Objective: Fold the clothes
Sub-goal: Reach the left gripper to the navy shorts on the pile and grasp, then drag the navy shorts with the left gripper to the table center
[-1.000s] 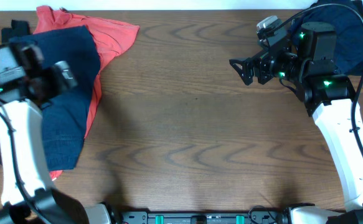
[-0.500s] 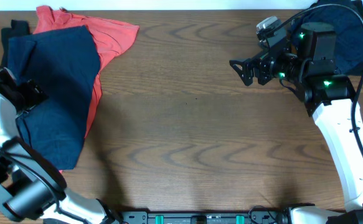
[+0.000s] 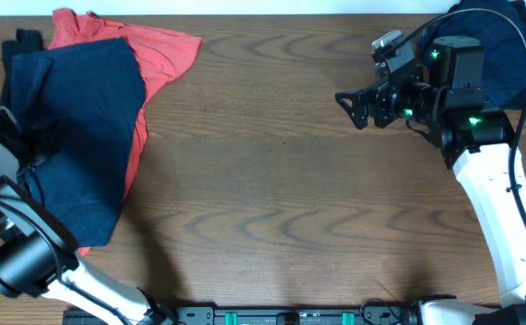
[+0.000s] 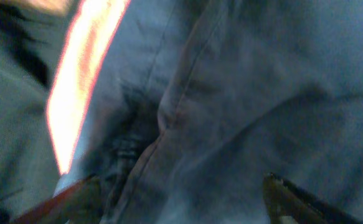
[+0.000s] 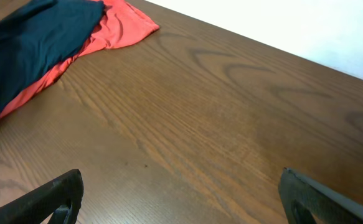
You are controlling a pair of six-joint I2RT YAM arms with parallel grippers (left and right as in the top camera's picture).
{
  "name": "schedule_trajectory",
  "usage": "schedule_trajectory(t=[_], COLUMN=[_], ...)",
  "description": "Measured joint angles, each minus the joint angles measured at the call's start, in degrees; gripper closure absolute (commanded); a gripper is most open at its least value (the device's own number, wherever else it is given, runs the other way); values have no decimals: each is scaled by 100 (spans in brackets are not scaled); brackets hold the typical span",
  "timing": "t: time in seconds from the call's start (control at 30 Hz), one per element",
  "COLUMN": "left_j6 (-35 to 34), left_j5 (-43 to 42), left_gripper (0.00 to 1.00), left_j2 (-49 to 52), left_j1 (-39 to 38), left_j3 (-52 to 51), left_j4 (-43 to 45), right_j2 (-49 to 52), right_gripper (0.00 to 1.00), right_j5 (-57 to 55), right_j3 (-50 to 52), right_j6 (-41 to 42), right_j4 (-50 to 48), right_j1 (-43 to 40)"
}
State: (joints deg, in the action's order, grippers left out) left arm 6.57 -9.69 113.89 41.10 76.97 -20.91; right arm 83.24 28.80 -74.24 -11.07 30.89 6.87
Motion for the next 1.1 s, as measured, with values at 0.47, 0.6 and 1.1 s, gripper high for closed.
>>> schedule_trajectory(t=[0.47,0.6,1.1], left_j6=[-39,-334,-852], left_j5=[-70,-188,-1292], left_gripper=[92,94,94], left_j2=[-55,-737,-2531], left_j1=[-13,-175,-3283], left_j3=[0,0,96], left_j4=[9,-101,-887], right_j2=[0,2,2], right_gripper=[1,2,6], right_j5=[-11,-11,-4], right_j3=[0,0,0], right_j6=[4,4,363], right_j4=[-79,-142,-658], right_j1=[48,48,-400])
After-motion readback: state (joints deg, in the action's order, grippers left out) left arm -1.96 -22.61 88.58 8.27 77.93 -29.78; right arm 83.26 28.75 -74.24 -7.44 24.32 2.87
